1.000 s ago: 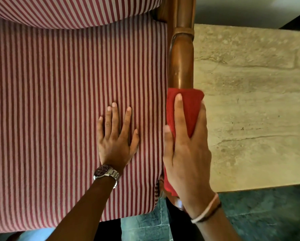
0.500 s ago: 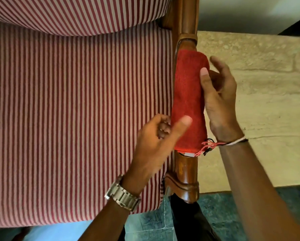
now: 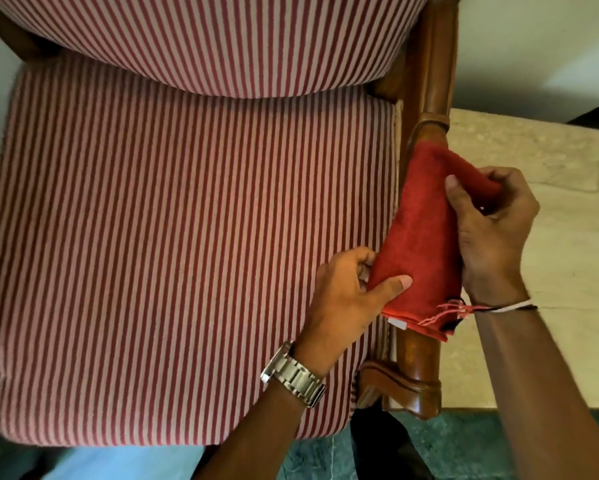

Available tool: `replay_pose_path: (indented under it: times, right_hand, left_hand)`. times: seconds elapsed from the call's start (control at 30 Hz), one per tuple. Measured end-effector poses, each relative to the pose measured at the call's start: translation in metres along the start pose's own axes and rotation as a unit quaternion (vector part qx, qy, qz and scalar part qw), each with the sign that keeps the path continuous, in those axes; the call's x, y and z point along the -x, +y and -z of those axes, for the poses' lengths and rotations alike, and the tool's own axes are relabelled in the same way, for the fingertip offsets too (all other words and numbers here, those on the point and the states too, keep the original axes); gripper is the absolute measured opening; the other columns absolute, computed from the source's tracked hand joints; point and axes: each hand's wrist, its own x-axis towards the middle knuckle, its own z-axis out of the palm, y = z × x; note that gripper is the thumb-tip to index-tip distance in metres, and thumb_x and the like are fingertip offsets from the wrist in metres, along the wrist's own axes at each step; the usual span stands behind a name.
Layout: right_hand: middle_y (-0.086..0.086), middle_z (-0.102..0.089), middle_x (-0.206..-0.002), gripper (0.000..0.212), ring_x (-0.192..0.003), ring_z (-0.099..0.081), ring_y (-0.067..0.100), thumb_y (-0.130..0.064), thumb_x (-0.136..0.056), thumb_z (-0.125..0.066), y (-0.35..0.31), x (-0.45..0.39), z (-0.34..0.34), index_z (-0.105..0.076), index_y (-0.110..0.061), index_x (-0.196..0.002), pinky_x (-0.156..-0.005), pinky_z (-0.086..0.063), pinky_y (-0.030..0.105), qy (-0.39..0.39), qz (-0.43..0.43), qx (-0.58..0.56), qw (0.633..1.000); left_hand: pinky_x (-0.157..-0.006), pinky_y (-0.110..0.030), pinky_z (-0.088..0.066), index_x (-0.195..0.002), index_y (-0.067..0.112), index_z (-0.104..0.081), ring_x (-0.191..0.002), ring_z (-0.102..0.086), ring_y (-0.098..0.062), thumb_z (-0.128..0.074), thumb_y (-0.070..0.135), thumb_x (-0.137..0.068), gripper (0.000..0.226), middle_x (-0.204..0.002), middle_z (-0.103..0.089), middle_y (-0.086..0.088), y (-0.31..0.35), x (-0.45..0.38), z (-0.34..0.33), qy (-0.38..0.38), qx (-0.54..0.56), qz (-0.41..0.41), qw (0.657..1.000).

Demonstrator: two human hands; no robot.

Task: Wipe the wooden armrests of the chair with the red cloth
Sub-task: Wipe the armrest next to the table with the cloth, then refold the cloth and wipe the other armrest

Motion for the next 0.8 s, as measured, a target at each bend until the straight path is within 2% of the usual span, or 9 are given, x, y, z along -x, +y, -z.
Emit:
replay_pose_path:
  times: [0.1, 0.2, 0.27, 0.3, 0.4, 0.53, 0.63, 0.67, 0.8]
  right_hand:
    - [0.006, -0.063, -0.096, 0.018, -0.086, -0.059, 0.017, -0.015, -0.088, -0.079, -0.011, 0.009, -0.010, -0.063, -0.014, -0.095, -0.083, -0.056, 0.035, 0.016, 0.044, 0.040, 0.998]
    - [0.004, -0.065, -0.094, 0.021, -0.086, -0.061, 0.018, -0.015, -0.086, -0.081, -0.026, 0.029, -0.039, -0.068, -0.004, -0.097, -0.081, -0.052, 0.031, -0.013, 0.098, 0.076, 0.992]
    - [0.003, -0.064, -0.089, 0.018, -0.083, -0.060, 0.015, -0.011, -0.086, -0.081, -0.038, 0.045, -0.067, -0.068, -0.005, -0.096, -0.078, -0.050, 0.024, -0.054, 0.118, 0.058, 0.990]
    - [0.001, -0.063, -0.086, 0.017, -0.080, -0.059, 0.011, -0.009, -0.086, -0.080, -0.045, 0.055, -0.087, -0.066, -0.006, -0.095, -0.076, -0.048, 0.022, -0.079, 0.118, 0.035, 0.989]
    - [-0.008, -0.056, -0.082, 0.017, -0.073, -0.052, -0.003, -0.007, -0.088, -0.079, -0.066, 0.084, -0.142, -0.063, -0.007, -0.094, -0.069, -0.043, 0.014, -0.136, 0.104, -0.035, 0.985]
    - [-0.005, -0.053, -0.084, 0.018, -0.077, -0.051, 0.004, -0.002, -0.088, -0.077, -0.102, 0.128, -0.206, -0.060, -0.004, -0.094, -0.069, -0.044, 0.016, -0.196, 0.075, -0.134, 0.969]
    - [-0.005, -0.056, -0.084, 0.019, -0.077, -0.053, 0.003, -0.001, -0.086, -0.079, -0.129, 0.156, -0.244, -0.062, -0.007, -0.092, -0.071, -0.046, 0.017, -0.229, 0.075, -0.172, 0.955]
    - [-0.003, -0.059, -0.085, 0.019, -0.078, -0.056, 0.005, -0.002, -0.085, -0.080, -0.138, 0.165, -0.257, -0.063, -0.008, -0.092, -0.073, -0.048, 0.019, -0.241, 0.069, -0.183, 0.951]
    - [0.002, -0.064, -0.087, 0.020, -0.081, -0.061, 0.006, -0.003, -0.081, -0.084, -0.169, 0.194, -0.300, -0.067, -0.007, -0.090, -0.075, -0.052, 0.024, -0.274, 0.050, -0.210, 0.937]
  left_hand:
    - [-0.075, -0.051, -0.065, -0.100, 0.013, -0.068, -0.086, -0.076, -0.024, -0.080, 0.032, -0.084, 0.028, -0.098, -0.077, -0.007, -0.005, 0.003, 0.018, 0.023, -0.027, -0.011, 0.999]
    - [-0.061, -0.030, -0.061, -0.080, 0.026, -0.060, -0.060, -0.062, -0.007, -0.081, 0.034, -0.082, 0.022, -0.074, -0.066, 0.006, -0.020, 0.012, 0.052, 0.061, -0.048, -0.017, 0.997]
    - [-0.056, -0.034, -0.050, -0.071, 0.028, -0.054, -0.055, -0.051, -0.007, -0.084, 0.031, -0.079, 0.031, -0.064, -0.054, 0.010, -0.031, 0.024, 0.085, 0.096, -0.044, -0.007, 0.994]
    - [-0.056, -0.035, -0.051, -0.067, 0.028, -0.054, -0.057, -0.052, -0.008, -0.086, 0.030, -0.076, 0.033, -0.062, -0.052, 0.011, -0.036, 0.033, 0.108, 0.115, -0.031, 0.001, 0.993]
    - [-0.066, -0.043, -0.063, -0.064, 0.032, -0.063, -0.069, -0.068, -0.015, -0.087, 0.039, -0.063, 0.025, -0.066, -0.066, 0.008, -0.043, 0.066, 0.171, 0.170, 0.015, 0.015, 0.985]
    - [-0.062, -0.028, -0.065, -0.080, 0.015, -0.068, -0.064, -0.070, 0.000, -0.091, 0.026, -0.068, 0.027, -0.076, -0.075, 0.000, -0.043, 0.116, 0.239, 0.248, -0.012, 0.032, 0.968]
    - [-0.071, -0.039, -0.067, -0.082, 0.015, -0.070, -0.073, -0.076, -0.005, -0.093, 0.041, -0.060, 0.041, -0.084, -0.078, -0.001, -0.036, 0.154, 0.282, 0.288, -0.019, 0.041, 0.957]
    - [-0.072, -0.039, -0.066, -0.082, 0.017, -0.071, -0.076, -0.078, -0.010, -0.093, 0.045, -0.059, 0.043, -0.086, -0.078, -0.001, -0.033, 0.166, 0.297, 0.295, -0.021, 0.042, 0.954]
    - [-0.063, -0.019, -0.063, -0.079, 0.018, -0.071, -0.072, -0.079, -0.012, -0.084, 0.040, -0.054, 0.035, -0.085, -0.080, 0.002, -0.025, 0.201, 0.341, 0.324, -0.002, 0.019, 0.946]
